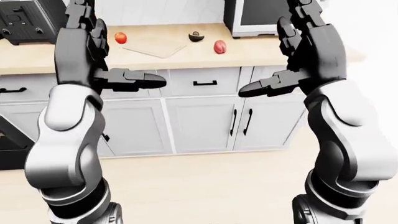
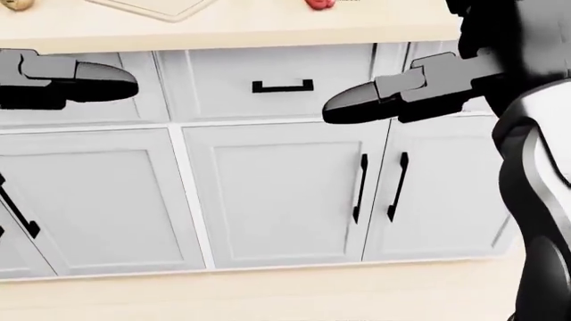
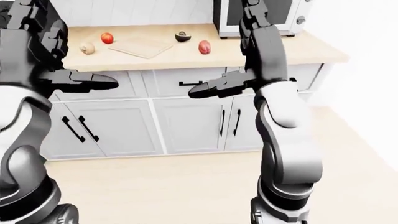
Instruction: Place the avocado, onion, tomato and bell pepper on the cutting board.
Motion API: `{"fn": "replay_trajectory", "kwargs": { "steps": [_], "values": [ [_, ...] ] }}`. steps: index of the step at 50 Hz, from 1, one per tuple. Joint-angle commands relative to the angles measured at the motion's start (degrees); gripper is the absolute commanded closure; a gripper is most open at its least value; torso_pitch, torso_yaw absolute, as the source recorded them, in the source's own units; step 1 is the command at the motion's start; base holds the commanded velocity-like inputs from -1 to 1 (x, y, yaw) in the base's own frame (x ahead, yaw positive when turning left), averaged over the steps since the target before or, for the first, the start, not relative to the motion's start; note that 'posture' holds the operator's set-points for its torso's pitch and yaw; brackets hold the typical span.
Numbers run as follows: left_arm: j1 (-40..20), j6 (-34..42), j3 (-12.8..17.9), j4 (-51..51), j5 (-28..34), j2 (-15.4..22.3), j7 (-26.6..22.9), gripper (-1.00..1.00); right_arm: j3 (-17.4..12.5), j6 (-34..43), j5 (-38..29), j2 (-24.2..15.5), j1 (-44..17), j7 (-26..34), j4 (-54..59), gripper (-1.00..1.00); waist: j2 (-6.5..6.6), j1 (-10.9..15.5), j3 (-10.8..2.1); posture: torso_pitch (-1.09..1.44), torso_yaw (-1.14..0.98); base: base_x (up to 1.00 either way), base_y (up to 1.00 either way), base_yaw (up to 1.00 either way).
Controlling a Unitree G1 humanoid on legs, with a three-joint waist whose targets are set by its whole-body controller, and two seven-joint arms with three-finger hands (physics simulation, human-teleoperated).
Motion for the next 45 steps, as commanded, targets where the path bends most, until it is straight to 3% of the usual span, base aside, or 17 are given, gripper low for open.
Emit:
{"fn": "replay_trajectory", "kwargs": {
  "steps": [1,4,7,9,11,13,17,20,23,30,32,34,35,36,39,43,45],
  "values": [
    [-1.2,-2.0,0.4,-1.2,0.7,0.5,0.5,-1.0,-0.4,-2.2,-0.1,-0.5,-1.9,0.2,-0.9,-1.0,0.67,-0.2,-1.78,0.0,0.0,0.1,0.12,0.0],
    [-0.5,-1.9,0.7,-1.8,0.5,0.0,0.5,-1.0,-0.2,-2.1,-0.4,-0.4,-1.9,0.5,-0.9,-1.0,-0.73,0.2,-1.18,0.0,0.0,0.11,0.13,0.0],
    [-0.1,-2.2,0.6,-1.8,0.4,0.2,0.6,-1.0,-0.4,-1.7,-0.5,-0.5,-2.6,0.5,-0.9,-1.0,-3.94,0.4,-0.83,0.0,0.0,0.12,0.13,0.0],
    [-0.3,-2.2,0.8,-1.7,0.3,0.3,0.6,-1.0,0.3,-2.1,-0.8,-0.3,-2.3,0.7,-0.6,-1.0,-2.99,0.1,-1.23,0.0,0.0,0.11,0.14,0.0],
    [-0.2,-2.4,0.9,-1.6,0.4,0.3,0.8,-1.0,0.1,-2.0,-0.9,-0.2,-2.6,0.9,-0.6,-1.0,-4.06,0.0,-1.28,0.0,0.0,0.12,0.13,0.0],
    [0.0,-2.9,0.4,-1.4,0.6,-0.1,1.0,-1.0,0.3,-2.3,-1.3,-0.1,-2.3,1.0,-0.5,-1.0,-3.6,-0.1,-1.66,0.0,0.0,0.12,0.12,0.0],
    [0.1,-2.6,0.2,-1.7,0.7,0.0,0.6,-1.0,0.5,-2.8,-1.5,-0.2,-2.4,1.9,-0.4,-1.0,-1.09,-0.6,-0.11,0.0,0.0,0.21,0.13,0.0],
    [-0.1,-2.3,0.6,-1.7,0.8,0.4,0.3,-1.0,0.4,-2.4,-1.7,-0.3,-3.1,2.2,-0.5,-1.0,3.58,-1.2,-1.25,0.0,0.0,0.28,0.16,0.0],
    [-0.4,-2.1,0.9,-1.9,0.7,0.7,0.2,-1.0,0.5,-3.1,-1.9,0.2,-3.0,2.2,0.0,-1.0,2.87,-0.9,-0.19,0.0,0.0,0.29,0.17,0.0],
    [-0.3,-2.3,1.3,-2.0,0.5,0.8,0.5,-1.0,0.7,-3.3,-2.0,0.3,-3.8,2.6,0.6,-1.0,-0.59,-0.2,-0.52,0.0,0.0,0.32,0.18,0.0],
    [-0.4,-2.4,1.1,-1.9,0.3,0.8,0.7,-1.0,0.7,-3.3,-2.1,0.2,-3.9,2.6,0.5,-1.0,-2.83,0.3,0.01,0.0,0.0,0.4,0.28,0.0],
    [-0.2,-2.6,1.1,-1.9,0.4,0.8,0.7,-1.0,0.6,-3.4,-2.0,0.5,-3.5,2.5,0.0,-1.0,-6.61,0.3,-1.19,0.0,0.0,0.41,0.29,0.0],
    [0.0,-2.6,1.0,-2.0,0.5,0.8,0.7,-1.0,0.6,-3.4,-2.0,0.4,-3.3,2.6,-0.1,-1.0,-4.27,-0.3,-0.27,0.0,0.0,0.42,0.27,0.0],
    [-0.1,-2.6,0.9,-2.0,0.5,0.6,0.8,-1.0,0.5,-3.4,-1.9,0.5,-3.3,2.6,-0.2,-1.0,-5.26,0.4,-0.52,0.0,0.0,0.42,0.19,0.0],
    [-0.1,-2.9,0.4,-1.7,0.8,0.3,0.7,-1.0,0.6,-3.4,-1.9,0.5,-2.8,2.7,-0.6,-1.0,-3.97,-0.3,-1.18,0.0,0.0,0.42,0.17,0.0],
    [0.2,-3.0,0.3,-1.7,1.1,0.1,0.6,-1.0,1.0,-3.5,-2.2,0.8,-2.9,2.8,-0.6,-1.0,-1.32,-1.0,-0.47,0.0,0.0,0.42,0.2,0.0],
    [0.1,-2.9,0.4,-1.8,1.3,0.3,0.4,-1.0,0.9,-3.3,-2.5,0.5,-3.1,3.0,-0.6,-1.0,1.08,-1.4,-1.33,0.0,0.0,0.42,0.24,0.0]
  ]
}}
